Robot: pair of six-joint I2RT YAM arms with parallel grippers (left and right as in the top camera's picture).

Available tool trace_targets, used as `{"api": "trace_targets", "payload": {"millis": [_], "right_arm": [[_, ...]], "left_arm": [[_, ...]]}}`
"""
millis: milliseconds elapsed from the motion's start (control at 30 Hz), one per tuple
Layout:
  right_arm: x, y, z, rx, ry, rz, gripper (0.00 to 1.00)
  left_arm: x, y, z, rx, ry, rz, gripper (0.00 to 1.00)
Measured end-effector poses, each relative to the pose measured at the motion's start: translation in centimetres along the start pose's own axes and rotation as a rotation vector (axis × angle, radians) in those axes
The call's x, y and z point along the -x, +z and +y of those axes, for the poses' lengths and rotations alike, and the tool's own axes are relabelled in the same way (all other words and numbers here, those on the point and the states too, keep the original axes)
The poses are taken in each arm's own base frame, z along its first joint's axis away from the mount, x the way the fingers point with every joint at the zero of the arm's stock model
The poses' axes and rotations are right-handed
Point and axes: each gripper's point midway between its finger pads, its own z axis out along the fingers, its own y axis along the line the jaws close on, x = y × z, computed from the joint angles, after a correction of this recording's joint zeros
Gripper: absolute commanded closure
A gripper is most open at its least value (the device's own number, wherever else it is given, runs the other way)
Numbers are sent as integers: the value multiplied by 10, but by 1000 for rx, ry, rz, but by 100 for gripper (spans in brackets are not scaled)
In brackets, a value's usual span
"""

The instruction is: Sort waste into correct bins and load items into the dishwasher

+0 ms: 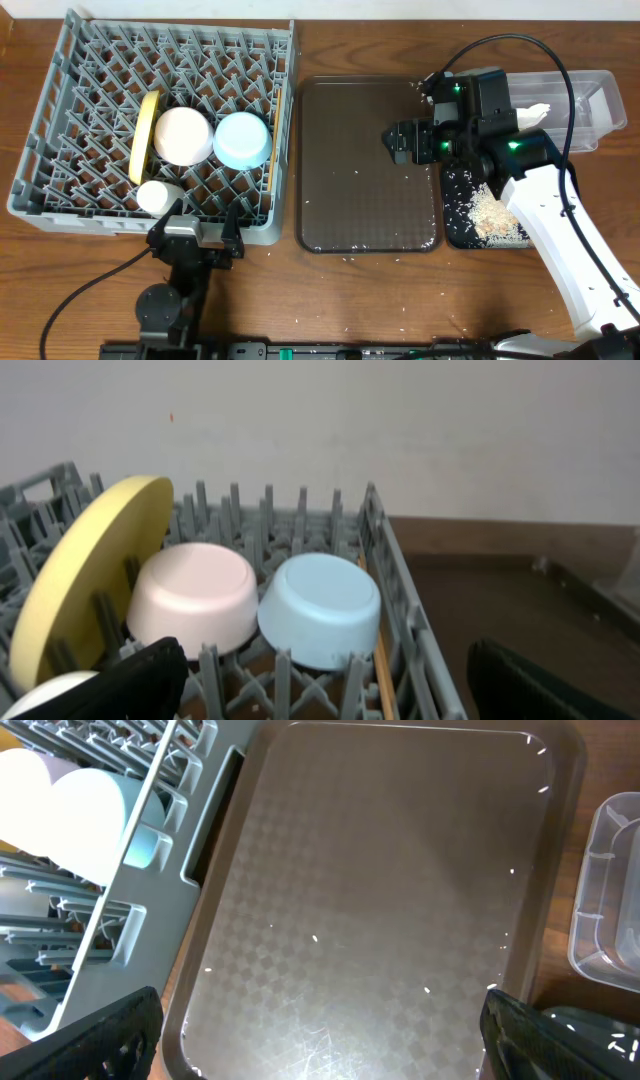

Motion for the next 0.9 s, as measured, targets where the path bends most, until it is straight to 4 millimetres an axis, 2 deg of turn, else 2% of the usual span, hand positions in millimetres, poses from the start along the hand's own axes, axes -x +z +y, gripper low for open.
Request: {"api": "trace_targets", "payload": {"millis": [200, 433, 633, 900], "right_arm": [[0, 0, 0, 0, 0, 0, 1], [0, 0, 0, 0, 0, 0, 1], [0, 0, 0, 0, 0, 0, 1], [0, 0, 0, 0, 0, 0, 1]], "left_arm": [[-25, 8, 3, 1, 1, 0, 9], [-22, 8, 2, -2, 1, -13, 10], [-34, 8, 4, 7, -1, 35, 10], [-36, 8, 7, 26, -1, 49, 9]]}}
